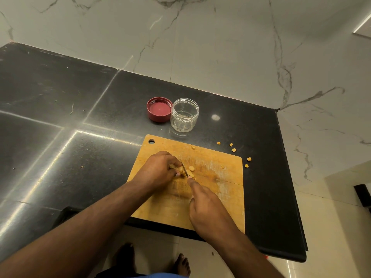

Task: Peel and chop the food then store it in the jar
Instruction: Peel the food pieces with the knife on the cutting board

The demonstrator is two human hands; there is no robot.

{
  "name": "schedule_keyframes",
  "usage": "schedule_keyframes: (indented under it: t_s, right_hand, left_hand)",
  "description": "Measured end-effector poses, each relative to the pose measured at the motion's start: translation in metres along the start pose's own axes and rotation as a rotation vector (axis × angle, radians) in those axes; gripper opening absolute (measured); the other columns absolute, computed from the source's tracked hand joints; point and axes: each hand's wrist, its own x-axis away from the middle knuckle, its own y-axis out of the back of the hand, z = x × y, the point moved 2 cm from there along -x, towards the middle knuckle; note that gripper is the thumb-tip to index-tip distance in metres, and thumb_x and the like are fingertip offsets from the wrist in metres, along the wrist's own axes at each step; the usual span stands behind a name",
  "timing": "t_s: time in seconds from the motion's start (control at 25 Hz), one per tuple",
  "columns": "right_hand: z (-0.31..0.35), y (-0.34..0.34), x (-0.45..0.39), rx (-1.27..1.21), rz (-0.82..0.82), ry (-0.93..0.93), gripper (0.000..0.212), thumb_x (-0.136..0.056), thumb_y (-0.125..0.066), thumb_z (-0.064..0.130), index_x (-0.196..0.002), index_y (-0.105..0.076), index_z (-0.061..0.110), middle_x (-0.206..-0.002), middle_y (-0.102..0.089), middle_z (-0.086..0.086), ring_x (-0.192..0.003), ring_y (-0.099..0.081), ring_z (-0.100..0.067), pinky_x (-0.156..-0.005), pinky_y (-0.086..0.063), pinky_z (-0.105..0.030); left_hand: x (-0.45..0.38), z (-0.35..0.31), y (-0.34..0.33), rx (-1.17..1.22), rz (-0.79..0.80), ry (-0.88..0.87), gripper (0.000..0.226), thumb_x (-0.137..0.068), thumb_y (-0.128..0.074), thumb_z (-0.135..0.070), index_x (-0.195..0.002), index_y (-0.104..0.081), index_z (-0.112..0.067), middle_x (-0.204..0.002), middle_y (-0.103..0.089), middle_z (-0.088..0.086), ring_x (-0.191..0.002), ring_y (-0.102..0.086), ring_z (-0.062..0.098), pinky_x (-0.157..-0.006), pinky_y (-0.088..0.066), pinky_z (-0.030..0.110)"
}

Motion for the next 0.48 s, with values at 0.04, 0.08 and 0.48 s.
schedule_keyframes:
  t_s: [0.04, 0.08, 0.48]
  right_hand:
    - [0.000, 0.001, -0.002, 0.005, 0.002, -0.006, 0.053, -0.104, -0.034, 0.022, -0.155, -0.022, 0.029, -0.145, -0.044, 0.003, -0.129, -0.042, -0.012, -0.107, -0.037, -0.027]
    - [0.000, 0.001, -0.003, 0.009, 0.002, -0.010, 0.053, -0.104, -0.034, 0.022, -0.155, -0.021, 0.030, -0.145, -0.044, 0.003, -0.129, -0.042, -0.012, -0.107, -0.037, -0.027]
    - [-0.011, -0.010, 0.033, -0.028, -0.020, -0.040, 0.055, -0.105, -0.033, 0.024, -0.156, -0.014, 0.034, -0.144, -0.043, 0.010, -0.121, -0.045, -0.005, -0.102, -0.040, -0.021]
  left_hand:
    - [0.000, 0.000, 0.000, -0.001, 0.001, 0.001, 0.032, -0.089, -0.074, -0.026, -0.121, -0.071, -0.023, -0.123, -0.062, -0.004, -0.104, -0.057, 0.012, -0.086, -0.045, 0.022]
    - [0.000, 0.000, 0.001, -0.005, 0.001, 0.005, 0.032, -0.089, -0.074, -0.026, -0.121, -0.071, -0.024, -0.123, -0.062, -0.004, -0.105, -0.057, 0.013, -0.087, -0.046, 0.023]
    - [0.002, -0.005, 0.004, -0.024, 0.008, 0.075, 0.035, -0.088, -0.075, -0.029, -0.123, -0.070, -0.025, -0.128, -0.061, -0.004, -0.112, -0.057, 0.016, -0.094, -0.048, 0.029]
